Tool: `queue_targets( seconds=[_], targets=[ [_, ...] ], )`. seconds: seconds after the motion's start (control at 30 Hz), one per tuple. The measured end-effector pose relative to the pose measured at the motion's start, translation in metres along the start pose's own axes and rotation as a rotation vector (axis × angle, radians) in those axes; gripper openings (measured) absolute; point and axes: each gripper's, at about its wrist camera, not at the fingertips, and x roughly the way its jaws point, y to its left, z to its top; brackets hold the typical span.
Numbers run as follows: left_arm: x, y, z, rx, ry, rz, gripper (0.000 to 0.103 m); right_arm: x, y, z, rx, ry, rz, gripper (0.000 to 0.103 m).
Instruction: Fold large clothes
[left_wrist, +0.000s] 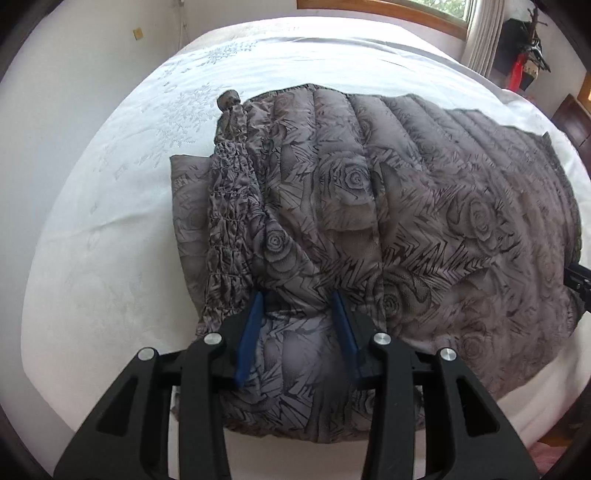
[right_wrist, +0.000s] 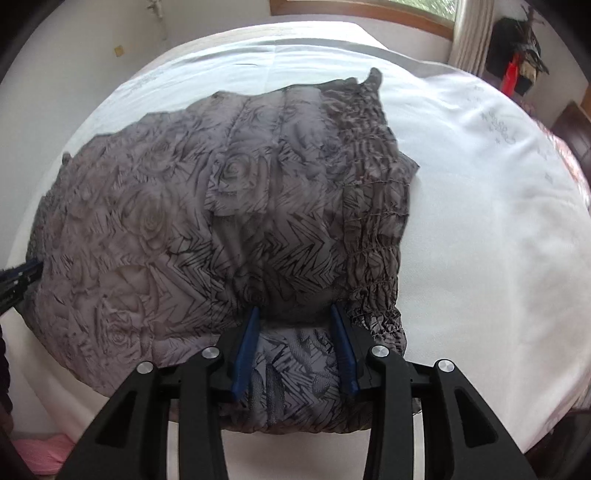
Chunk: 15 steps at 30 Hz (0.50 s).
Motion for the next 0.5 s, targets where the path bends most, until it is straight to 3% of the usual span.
queue_targets(
  seconds=[0.13,0.17,0.23,0.3,0.5],
  targets=[
    [-0.017,0.03,0.008,-0.075,0.005,-0.063,0.047,-0.024,-0.002,0.004,0.003,-0.021,0.04,0.04],
    [-0.021,0.036,0.008,-0.088,0.002,-0.052,0.058,-0.026,-0.001,0.004,0.0,-0.02,0.044,0.04],
    [-0.025,0.045,0.007,-0.086,-0.015,-0.001,0.07,-0.029,0.0,0.005,-0.014,-0.019,0.031,0.041],
    [-0.024,0.058,0.011,-0.082,-0.017,0.027,0.072,-0.027,0.0,0.005,-0.023,-0.008,0.027,0.041],
    [0.009,0.072,0.019,-0.105,0.057,-0.052,0.074,-0.012,0.0,0.003,-0.025,0.021,0.017,0.041]
  ],
)
